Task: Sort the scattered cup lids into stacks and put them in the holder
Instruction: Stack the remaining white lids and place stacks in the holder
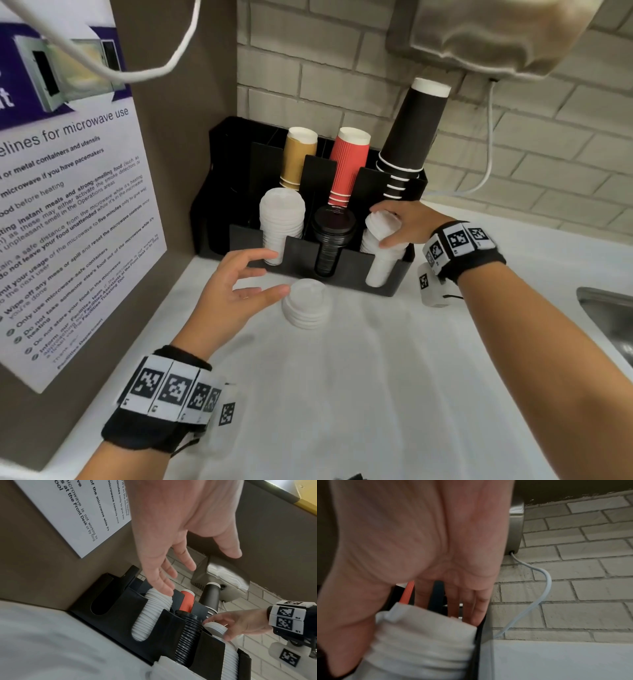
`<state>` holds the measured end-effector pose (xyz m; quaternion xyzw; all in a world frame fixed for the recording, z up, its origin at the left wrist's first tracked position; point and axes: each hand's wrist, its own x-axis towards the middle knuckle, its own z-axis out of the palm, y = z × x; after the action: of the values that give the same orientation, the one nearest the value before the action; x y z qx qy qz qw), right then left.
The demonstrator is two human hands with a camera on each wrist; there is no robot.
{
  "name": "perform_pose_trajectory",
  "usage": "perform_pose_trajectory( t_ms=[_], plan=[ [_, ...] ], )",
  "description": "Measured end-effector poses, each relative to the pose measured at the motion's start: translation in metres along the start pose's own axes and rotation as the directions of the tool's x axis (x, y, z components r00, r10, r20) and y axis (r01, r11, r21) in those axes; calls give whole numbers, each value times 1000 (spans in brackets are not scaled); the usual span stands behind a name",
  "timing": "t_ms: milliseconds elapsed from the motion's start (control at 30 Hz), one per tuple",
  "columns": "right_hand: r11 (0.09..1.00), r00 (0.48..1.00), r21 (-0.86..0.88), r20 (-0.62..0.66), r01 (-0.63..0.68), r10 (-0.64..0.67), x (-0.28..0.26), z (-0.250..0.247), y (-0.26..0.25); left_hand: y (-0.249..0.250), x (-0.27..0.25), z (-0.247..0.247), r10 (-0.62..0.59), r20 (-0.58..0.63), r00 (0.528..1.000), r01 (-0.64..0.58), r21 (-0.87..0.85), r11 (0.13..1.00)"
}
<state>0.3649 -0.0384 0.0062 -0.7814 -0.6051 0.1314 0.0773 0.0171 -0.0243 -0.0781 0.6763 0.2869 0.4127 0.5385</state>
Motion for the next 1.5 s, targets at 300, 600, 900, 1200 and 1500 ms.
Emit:
perform_pose_trajectory(
  t_ms=[300,600,900,1200,1500],
  plan=[
    [992,995,-118,87,-48,58,-2,2,-15,0,-2,1,0,11,1000,0,10,1000],
    [921,997,-382,-45,-82,71,-18,43,-22,-4,-1,-4,23,-3,1000,-23,16,1000],
    [826,979,-530,-40,-190,200,-40,80,-35,-6,4,-7,28,-41,999,-28,15,1000],
    [971,967,-2,-80,241,-240,-56,86,-99,-2,3,-7,53,-49,997,-52,22,998],
    [975,912,-169,404,147,-67,-26,132,-116,0,-5,-11,59,-42,997,-58,32,998]
  ],
)
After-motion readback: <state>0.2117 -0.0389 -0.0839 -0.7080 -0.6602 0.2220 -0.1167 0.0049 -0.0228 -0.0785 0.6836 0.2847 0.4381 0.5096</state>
